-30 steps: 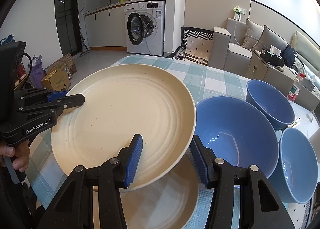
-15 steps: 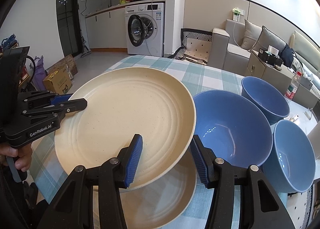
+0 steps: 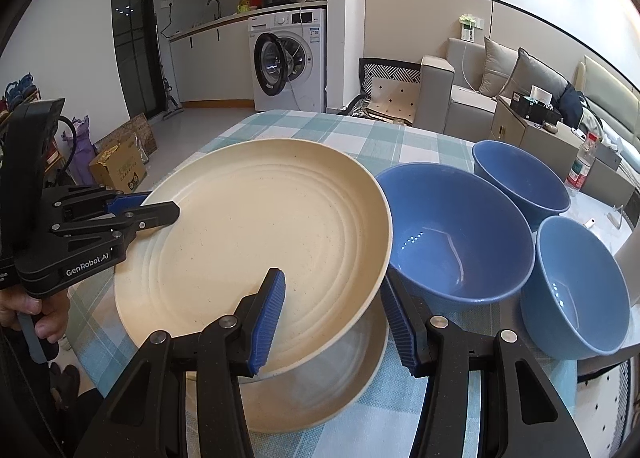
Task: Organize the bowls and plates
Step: 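Carry the held cream plate with both grippers over the first cream plate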
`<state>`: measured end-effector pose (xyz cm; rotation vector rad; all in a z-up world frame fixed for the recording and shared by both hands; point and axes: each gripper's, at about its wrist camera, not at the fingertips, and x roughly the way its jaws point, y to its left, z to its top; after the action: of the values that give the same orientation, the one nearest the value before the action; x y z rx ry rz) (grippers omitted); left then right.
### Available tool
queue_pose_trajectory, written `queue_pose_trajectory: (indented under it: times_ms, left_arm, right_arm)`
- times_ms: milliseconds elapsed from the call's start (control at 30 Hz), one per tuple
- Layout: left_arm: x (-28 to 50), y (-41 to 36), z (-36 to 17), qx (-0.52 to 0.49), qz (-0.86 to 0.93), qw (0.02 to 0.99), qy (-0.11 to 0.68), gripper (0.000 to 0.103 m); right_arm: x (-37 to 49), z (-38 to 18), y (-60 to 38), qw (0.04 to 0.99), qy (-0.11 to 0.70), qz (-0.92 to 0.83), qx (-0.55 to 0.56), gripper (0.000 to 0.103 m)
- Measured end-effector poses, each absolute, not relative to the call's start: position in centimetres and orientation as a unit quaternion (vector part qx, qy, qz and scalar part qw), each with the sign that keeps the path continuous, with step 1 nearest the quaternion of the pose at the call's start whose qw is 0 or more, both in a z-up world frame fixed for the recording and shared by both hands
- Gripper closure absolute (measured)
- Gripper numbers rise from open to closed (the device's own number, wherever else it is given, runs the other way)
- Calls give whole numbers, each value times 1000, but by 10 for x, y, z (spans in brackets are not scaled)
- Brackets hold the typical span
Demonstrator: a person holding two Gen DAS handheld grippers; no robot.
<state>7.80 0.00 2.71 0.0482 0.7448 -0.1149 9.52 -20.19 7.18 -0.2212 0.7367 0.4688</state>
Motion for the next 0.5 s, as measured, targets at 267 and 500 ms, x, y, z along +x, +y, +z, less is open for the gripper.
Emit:
queue_pose_trajectory:
  times_ms: [267,500]
  left_arm:
    - [73,-6,19,24,-59,926,373,86]
    - [69,-8,13,23,-61,924,377,86]
  right_arm:
    - [85,63,-211,899,360,230,-99,51]
    - [80,57,-215,898,361,233,-96,51]
